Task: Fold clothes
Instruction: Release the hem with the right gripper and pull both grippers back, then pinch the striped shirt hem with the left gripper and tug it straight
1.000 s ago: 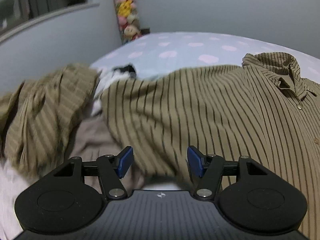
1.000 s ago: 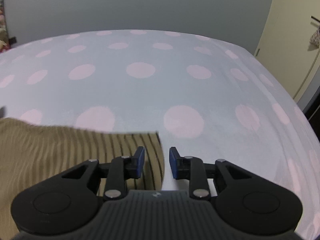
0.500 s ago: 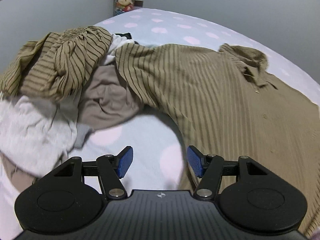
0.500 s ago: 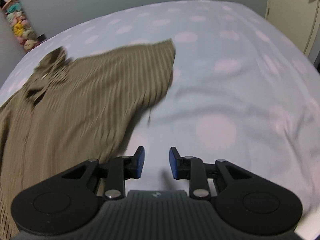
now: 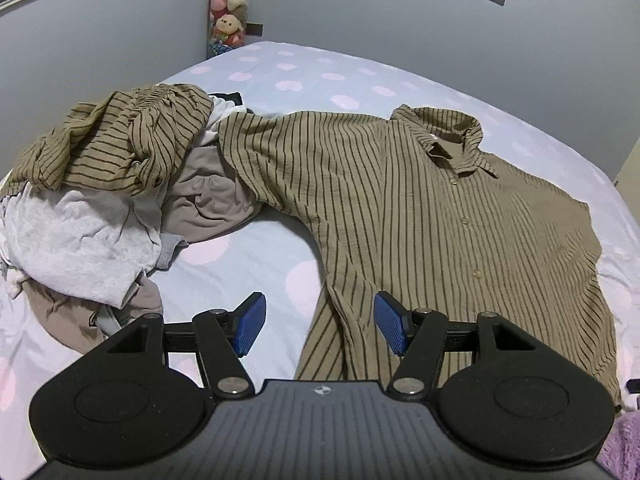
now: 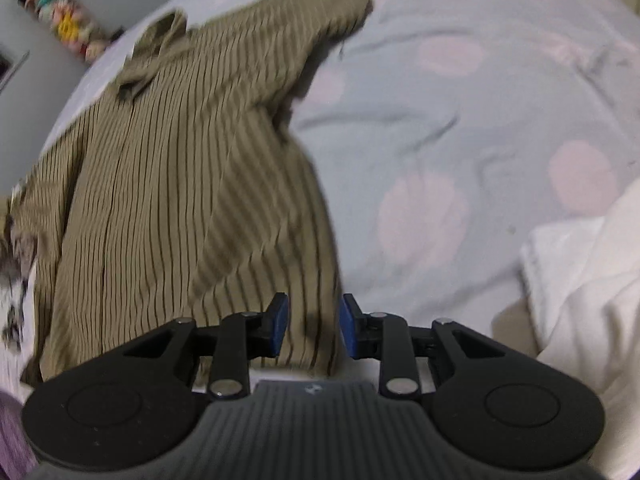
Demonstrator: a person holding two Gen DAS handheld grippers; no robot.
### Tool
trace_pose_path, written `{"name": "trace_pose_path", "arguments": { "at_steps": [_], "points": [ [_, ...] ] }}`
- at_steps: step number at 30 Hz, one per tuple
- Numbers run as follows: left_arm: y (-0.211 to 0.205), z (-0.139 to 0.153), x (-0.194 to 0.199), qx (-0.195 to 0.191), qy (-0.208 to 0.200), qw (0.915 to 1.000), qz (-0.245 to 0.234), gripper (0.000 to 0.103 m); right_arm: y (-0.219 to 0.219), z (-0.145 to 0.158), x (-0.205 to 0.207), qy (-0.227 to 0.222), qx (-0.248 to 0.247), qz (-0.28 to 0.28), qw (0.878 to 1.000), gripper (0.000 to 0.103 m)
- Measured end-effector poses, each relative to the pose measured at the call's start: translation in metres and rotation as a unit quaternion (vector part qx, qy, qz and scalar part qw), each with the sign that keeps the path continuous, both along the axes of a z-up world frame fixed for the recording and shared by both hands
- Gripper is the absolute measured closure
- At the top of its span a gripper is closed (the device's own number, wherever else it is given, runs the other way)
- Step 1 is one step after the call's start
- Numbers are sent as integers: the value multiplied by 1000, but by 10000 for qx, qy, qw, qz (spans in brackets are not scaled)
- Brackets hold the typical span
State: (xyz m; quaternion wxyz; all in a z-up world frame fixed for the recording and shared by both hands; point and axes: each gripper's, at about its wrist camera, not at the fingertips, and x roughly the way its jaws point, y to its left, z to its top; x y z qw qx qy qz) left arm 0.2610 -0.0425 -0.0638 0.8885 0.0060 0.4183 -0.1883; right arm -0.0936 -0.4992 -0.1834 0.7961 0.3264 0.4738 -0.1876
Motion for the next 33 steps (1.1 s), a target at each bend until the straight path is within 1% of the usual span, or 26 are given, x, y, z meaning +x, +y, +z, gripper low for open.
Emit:
{"name": "trace_pose_path", "arguments": {
  "at_steps": [4,7,8,9,10,11,13,16,20,24,25,26,28,30,31,33],
  "points": [
    [4,4,-5,35,33,10000,-75,45,4,-9,11,235,107,169,9995,72],
    [5,4,-4,251,112,9992,-290,45,4,-18,14,480,69,240,9985,72],
    [5,4,-3,356,128,9985,-397,45,3,-21,14,501,93,232,9984,76],
    [5,4,-3,476,151,9974,-527,45,2,-23,13,484,144,211,9985,89],
    [5,3,-3,564,187,9962,-639,45,1,-25,11,458,204,187,9986,94],
    [5,2,-4,638,229,9946,-789,45,0,-26,9,412,243,151,9987,98],
    [4,0,-8,757,313,9902,-1133,45,0,-21,3,303,261,66,9992,100],
    [-2,-6,-15,694,551,9816,-1692,45,0,-10,-6,208,148,3,9997,100],
    [-18,-24,-23,839,961,9692,-2105,45,-2,-2,-15,115,185,-87,9997,100],
    [-37,-48,-24,1433,1297,9578,-2129,45,-2,3,-14,40,179,-119,9998,100],
    [-40,-55,-22,1541,1423,9538,-2152,50,-1,4,-13,37,171,-117,9998,100],
    [-42,-62,-19,1648,1550,9495,-2174,66,0,4,-12,37,167,-113,9998,100],
    [-43,-74,-11,1770,1780,9445,-2118,85,2,5,-10,12,161,-116,9998,100],
    [-41,-83,-6,1842,1939,9406,-2093,92,3,8,-12,-41,145,-132,9998,101],
    [-39,-80,-5,1789,1927,9419,-2090,100,3,10,-13,-78,130,-143,9998,101],
    [-34,-73,-4,1677,1896,9447,-2085,102,3,16,-15,-155,94,-170,9997,101]
  ]
}}
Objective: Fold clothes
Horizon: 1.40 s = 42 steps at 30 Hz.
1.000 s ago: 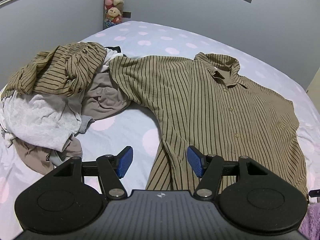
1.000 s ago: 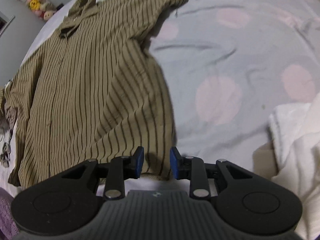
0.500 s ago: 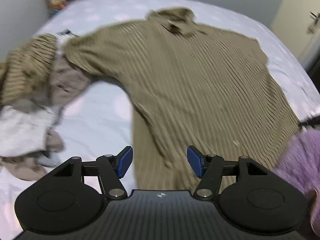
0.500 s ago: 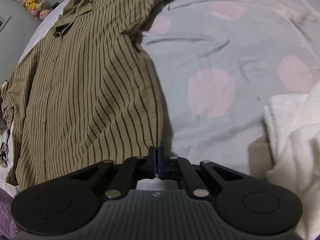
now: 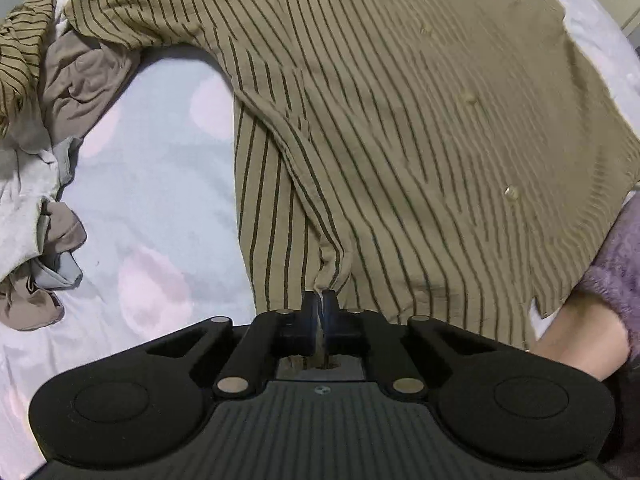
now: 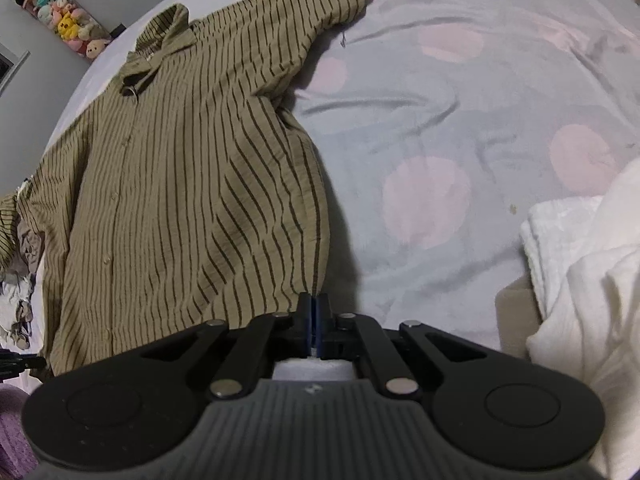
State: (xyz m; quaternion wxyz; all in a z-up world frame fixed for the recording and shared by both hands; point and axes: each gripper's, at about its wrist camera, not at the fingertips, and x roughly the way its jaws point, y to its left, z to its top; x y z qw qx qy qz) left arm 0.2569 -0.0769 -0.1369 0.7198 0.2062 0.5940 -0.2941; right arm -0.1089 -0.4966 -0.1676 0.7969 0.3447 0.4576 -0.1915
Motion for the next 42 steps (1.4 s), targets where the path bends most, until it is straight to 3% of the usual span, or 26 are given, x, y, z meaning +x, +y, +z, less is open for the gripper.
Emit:
{"name": "trace_pose_path", "arguments": {
  "at_steps": [7,12,21,25,32,34,37,42],
  "points": [
    [44,54,16,-581,-211,9966,543,103,0,41,-20,-356,-160,-73,9992,102],
    [69,49,31,-81,-124,9970,759,103,1,49,-30,-198,-346,-100,9992,102],
    [74,0,53,785,491,9920,862,103,-4,-12,-35,723,-318,-444,9959,103],
    [77,-9,61,654,796,9898,989,101,-3,-15,-40,553,-175,-528,9969,103],
    [92,8,74,261,745,9907,1107,69,7,15,-37,77,-454,-577,9973,98],
    [92,20,80,73,552,9921,1125,63,13,26,-30,-158,-515,-615,9967,97],
    [89,36,95,-217,152,9925,1197,62,28,39,-11,-482,-586,-545,9956,93],
    [76,45,128,-698,-448,9849,1518,62,61,40,31,-661,-819,-238,9942,80]
  ]
}}
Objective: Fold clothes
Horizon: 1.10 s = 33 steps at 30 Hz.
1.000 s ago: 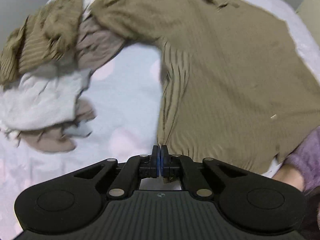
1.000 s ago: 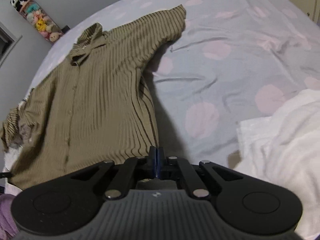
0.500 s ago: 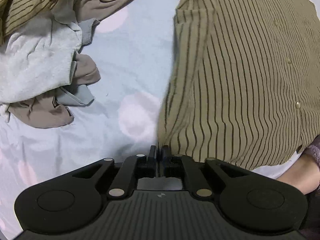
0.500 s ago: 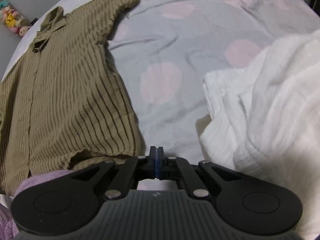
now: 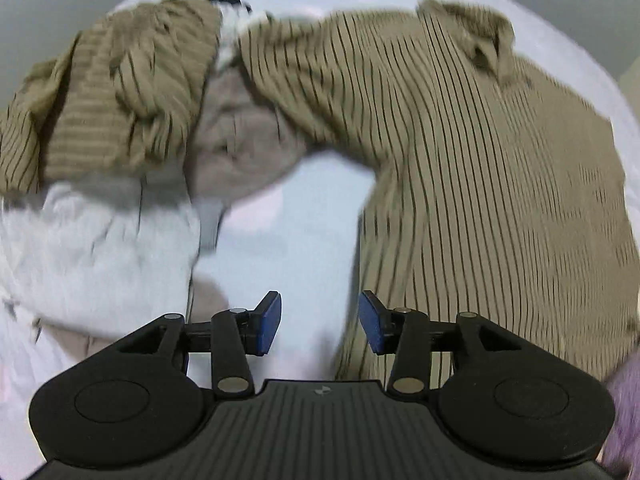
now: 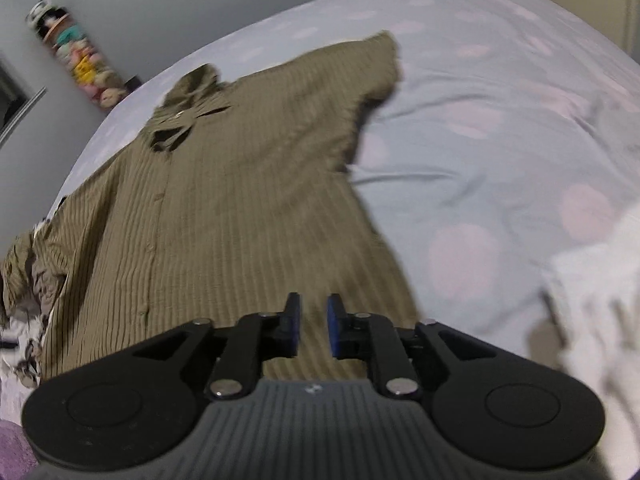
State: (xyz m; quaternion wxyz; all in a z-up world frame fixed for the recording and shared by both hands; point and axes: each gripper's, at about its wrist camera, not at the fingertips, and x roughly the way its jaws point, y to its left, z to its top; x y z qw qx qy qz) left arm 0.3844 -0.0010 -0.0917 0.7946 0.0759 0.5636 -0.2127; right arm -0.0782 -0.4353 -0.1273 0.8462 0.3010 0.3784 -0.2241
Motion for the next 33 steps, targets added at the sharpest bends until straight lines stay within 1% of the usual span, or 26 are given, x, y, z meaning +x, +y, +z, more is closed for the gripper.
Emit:
{"name": "trace_pose_path", "arguments": {
  "at_steps": [2,4,7,8,12,14,16,19,20,22,23,25,29,33],
  "points": [
    [-6,0,12,-253,-107,9994,188,62,10,-4,12,95,-144,93,9998,80],
    [-13,-8,30,-491,-178,9979,385,62,16,-13,22,204,-255,123,9994,80],
    [-20,-21,56,-773,-279,9946,636,62,18,-21,27,250,-385,23,9989,80],
    [-22,-27,62,-865,-320,9930,735,62,18,-23,28,245,-424,-21,9988,75],
    [-30,-52,83,-1168,-462,9845,1226,62,19,-28,30,203,-609,-137,9978,73],
    [-34,-65,86,-1168,-558,9811,1438,69,19,-31,33,231,-637,-101,9977,73],
    [-38,-78,90,-1165,-655,9772,1650,72,18,-34,38,288,-585,-62,9978,73],
    [-38,-92,84,-1284,-845,9691,1929,84,16,-38,43,367,-487,-29,9981,73],
    [-36,-96,82,-1392,-938,9654,1996,89,16,-40,45,402,-453,-12,9982,73],
    [-35,-102,79,-1509,-1151,9602,2051,96,19,-41,51,577,-453,98,9973,73],
    [-34,-103,79,-1499,-1207,9601,2028,99,22,-41,54,685,-493,182,9963,73],
    [-37,-101,81,-1491,-1304,9607,1943,101,28,-41,61,886,-605,343,9936,73],
    [-40,-90,82,-1562,-1459,9598,1818,102,38,-42,70,1200,-854,512,9878,73],
    [-39,-76,84,-1509,-1670,9594,1700,103,39,-42,73,1359,-951,509,9848,73]
  ]
}}
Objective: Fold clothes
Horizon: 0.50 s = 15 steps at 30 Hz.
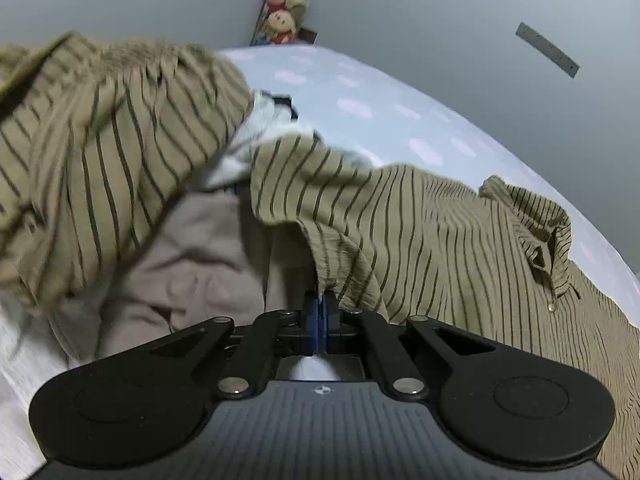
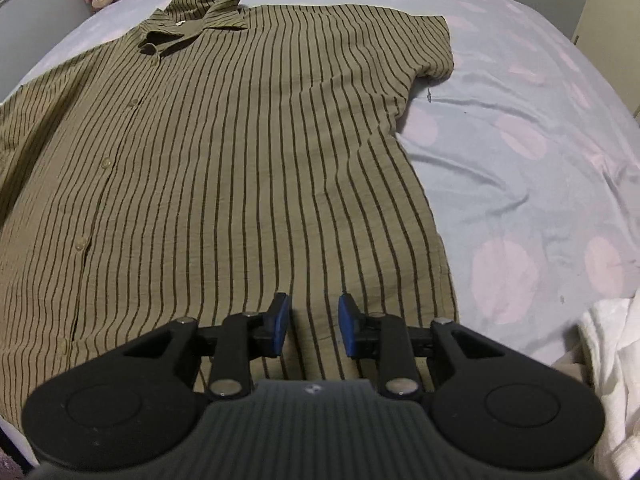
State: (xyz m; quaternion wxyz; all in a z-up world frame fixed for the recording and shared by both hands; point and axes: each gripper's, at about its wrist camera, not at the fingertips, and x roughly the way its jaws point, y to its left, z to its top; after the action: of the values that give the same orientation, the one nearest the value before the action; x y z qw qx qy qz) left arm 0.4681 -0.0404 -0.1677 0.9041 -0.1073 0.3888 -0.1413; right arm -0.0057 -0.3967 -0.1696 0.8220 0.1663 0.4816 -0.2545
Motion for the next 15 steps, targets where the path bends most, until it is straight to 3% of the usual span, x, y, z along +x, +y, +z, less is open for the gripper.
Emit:
{"name": "trace_pose_path", "arguments": {
  "at_steps": [7,15],
  "points": [
    [26,31,2,104,-413,9982,412,103,3,-1,5,217,-164,9,9996,73],
    [45,23,18,516,-380,9945,826,103,5,-2,6,279,-154,-7,9995,73]
  ]
}}
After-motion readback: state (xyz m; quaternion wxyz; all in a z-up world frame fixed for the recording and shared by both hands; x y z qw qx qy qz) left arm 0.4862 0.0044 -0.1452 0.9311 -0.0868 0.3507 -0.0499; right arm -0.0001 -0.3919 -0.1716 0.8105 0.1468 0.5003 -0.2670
